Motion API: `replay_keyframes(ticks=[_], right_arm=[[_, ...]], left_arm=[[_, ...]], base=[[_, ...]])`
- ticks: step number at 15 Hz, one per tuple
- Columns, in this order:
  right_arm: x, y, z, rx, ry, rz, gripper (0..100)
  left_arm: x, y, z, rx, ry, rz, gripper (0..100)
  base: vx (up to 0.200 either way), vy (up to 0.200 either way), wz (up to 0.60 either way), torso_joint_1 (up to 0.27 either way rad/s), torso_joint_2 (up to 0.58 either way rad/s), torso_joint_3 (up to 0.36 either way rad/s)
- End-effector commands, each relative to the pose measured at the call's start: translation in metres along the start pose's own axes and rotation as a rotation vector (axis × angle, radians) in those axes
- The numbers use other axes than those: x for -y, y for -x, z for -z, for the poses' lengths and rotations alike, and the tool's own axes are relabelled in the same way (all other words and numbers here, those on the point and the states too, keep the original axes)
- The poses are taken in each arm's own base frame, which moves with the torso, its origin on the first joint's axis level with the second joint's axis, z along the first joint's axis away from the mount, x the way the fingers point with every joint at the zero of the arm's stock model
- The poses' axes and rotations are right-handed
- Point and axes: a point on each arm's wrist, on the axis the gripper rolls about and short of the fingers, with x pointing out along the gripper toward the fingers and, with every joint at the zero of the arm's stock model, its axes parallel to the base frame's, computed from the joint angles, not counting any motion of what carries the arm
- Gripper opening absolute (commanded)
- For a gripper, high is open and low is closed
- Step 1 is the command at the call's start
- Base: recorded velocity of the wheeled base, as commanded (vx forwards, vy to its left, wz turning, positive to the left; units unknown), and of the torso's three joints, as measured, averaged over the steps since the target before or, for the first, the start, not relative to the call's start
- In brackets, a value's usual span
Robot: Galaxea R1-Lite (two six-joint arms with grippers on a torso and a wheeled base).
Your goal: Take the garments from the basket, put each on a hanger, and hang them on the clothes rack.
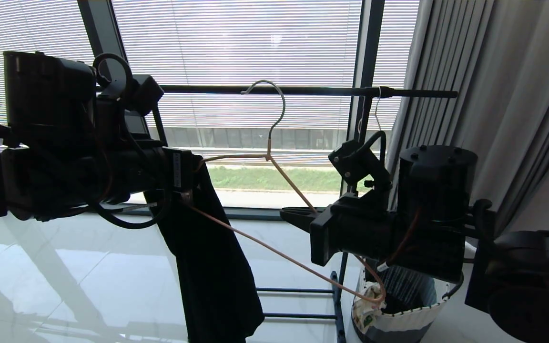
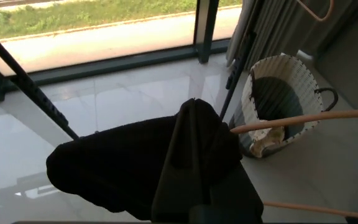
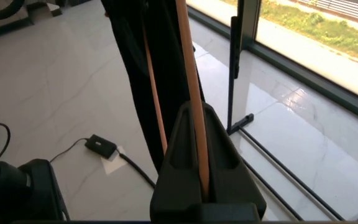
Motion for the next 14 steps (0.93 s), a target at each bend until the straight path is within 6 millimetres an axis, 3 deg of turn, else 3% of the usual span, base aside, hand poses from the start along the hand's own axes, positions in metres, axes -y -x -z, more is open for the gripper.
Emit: replay_keyframes(ticks=[1,3,6,11,14], right_arm=[[-0.002,-0.01,0.006,-0.018,0.001,-0.012,0],[-0.004,-0.016,0.006,-0.016,0.002,-0.014,0],[-0.004,-0.018,0.005,-0.006,0.003,0.009,0],[0.001,-0.004,0.004,0.0,0.001,0.067,0],[-0.001,0.007,0.008,-0.013,0.004,0.068,0]], left_arm=[[0.01,0.001,-0.002,0.005,0.002,0.044,0],[0.02,0.002,-0.003,0.01,0.012,0.08,0],[0.019,0.0,-0.002,0.005,0.012,0.074,0],[-0.014,-0.001,-0.005,0.018,0.033,-0.056,0],[-0.024,-0.002,-0.006,0.022,0.042,-0.089,0]], base=[[0.0,0.0,0.0,0.0,0.0,0.0],[0.0,0.0,0.0,0.0,0.0,0.0],[0.0,0.0,0.0,0.0,0.0,0.0],[0.0,0.0,0.0,0.0,0.0,0.0],[0.0,0.0,0.0,0.0,0.0,0.0]])
